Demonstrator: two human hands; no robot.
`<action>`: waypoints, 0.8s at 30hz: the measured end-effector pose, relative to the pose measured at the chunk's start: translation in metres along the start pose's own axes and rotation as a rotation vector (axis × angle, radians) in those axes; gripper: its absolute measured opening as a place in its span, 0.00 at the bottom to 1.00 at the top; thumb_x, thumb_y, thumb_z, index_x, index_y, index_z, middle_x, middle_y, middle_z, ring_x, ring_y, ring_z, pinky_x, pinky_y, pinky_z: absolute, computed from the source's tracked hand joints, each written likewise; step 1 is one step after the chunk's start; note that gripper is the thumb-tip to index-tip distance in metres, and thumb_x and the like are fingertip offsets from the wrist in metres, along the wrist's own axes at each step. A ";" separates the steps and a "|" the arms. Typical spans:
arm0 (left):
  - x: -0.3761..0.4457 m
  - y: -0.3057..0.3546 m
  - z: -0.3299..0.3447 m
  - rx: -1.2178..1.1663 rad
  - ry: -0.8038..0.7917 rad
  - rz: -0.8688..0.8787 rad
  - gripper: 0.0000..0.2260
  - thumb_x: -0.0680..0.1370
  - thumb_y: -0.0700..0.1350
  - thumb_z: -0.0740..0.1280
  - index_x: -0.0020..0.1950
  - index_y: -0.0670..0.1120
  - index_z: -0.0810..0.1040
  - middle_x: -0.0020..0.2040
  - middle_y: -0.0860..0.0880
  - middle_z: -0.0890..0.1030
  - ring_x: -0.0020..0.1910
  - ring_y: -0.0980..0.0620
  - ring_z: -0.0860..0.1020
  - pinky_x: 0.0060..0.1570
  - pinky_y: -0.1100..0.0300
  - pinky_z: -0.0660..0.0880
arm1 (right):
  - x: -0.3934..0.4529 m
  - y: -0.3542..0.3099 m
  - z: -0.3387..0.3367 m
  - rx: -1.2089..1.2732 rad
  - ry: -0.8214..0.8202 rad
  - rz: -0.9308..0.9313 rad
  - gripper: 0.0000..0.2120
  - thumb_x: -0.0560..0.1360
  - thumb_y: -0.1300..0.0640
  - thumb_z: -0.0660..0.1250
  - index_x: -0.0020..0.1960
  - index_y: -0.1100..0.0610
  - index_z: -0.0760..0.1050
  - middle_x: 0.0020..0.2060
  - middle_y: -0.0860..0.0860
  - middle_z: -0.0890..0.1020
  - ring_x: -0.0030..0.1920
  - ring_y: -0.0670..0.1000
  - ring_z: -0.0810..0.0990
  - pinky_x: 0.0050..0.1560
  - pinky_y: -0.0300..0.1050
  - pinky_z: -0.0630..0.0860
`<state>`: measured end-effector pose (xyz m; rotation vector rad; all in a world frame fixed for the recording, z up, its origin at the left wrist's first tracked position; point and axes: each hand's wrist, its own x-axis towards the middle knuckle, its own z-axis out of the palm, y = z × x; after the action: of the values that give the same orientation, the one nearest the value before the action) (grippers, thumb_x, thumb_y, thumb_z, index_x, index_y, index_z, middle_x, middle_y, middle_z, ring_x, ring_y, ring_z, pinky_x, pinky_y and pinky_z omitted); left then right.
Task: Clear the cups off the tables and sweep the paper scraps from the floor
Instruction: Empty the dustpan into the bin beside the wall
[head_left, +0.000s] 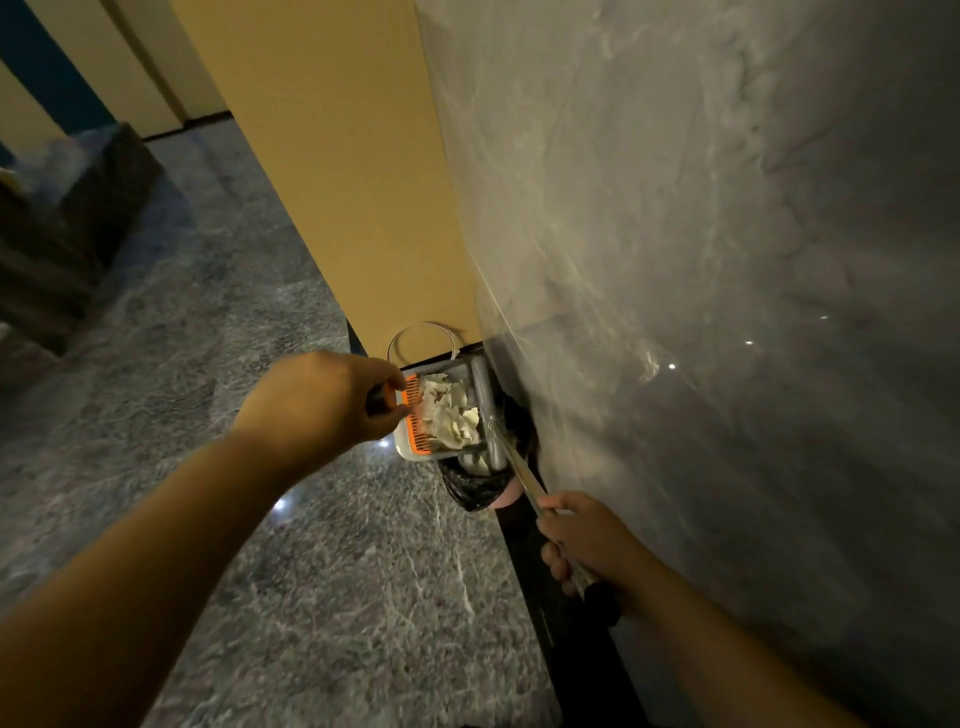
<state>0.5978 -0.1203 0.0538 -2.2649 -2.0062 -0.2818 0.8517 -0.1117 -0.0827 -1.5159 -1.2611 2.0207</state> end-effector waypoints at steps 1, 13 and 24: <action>0.003 0.001 0.001 0.017 -0.002 0.031 0.09 0.73 0.53 0.73 0.52 0.53 0.83 0.36 0.55 0.82 0.31 0.55 0.76 0.30 0.64 0.72 | 0.000 -0.001 0.000 0.023 -0.004 0.006 0.08 0.81 0.60 0.58 0.48 0.49 0.70 0.28 0.56 0.74 0.25 0.50 0.70 0.22 0.38 0.67; 0.020 0.015 0.002 0.130 -0.071 0.185 0.11 0.77 0.55 0.66 0.55 0.52 0.81 0.42 0.53 0.83 0.34 0.54 0.75 0.31 0.62 0.70 | -0.002 0.017 -0.012 0.121 0.034 0.009 0.09 0.81 0.65 0.56 0.59 0.57 0.68 0.29 0.57 0.71 0.23 0.48 0.68 0.21 0.37 0.65; 0.059 0.050 0.006 0.295 -0.196 0.306 0.11 0.79 0.56 0.63 0.55 0.51 0.76 0.42 0.53 0.79 0.38 0.52 0.76 0.37 0.58 0.76 | -0.002 0.022 -0.010 0.107 0.064 0.013 0.07 0.80 0.65 0.57 0.53 0.55 0.70 0.28 0.56 0.72 0.22 0.48 0.68 0.21 0.36 0.66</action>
<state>0.6544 -0.0677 0.0624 -2.4275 -1.6094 0.2548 0.8669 -0.1212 -0.0992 -1.5294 -1.1041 1.9972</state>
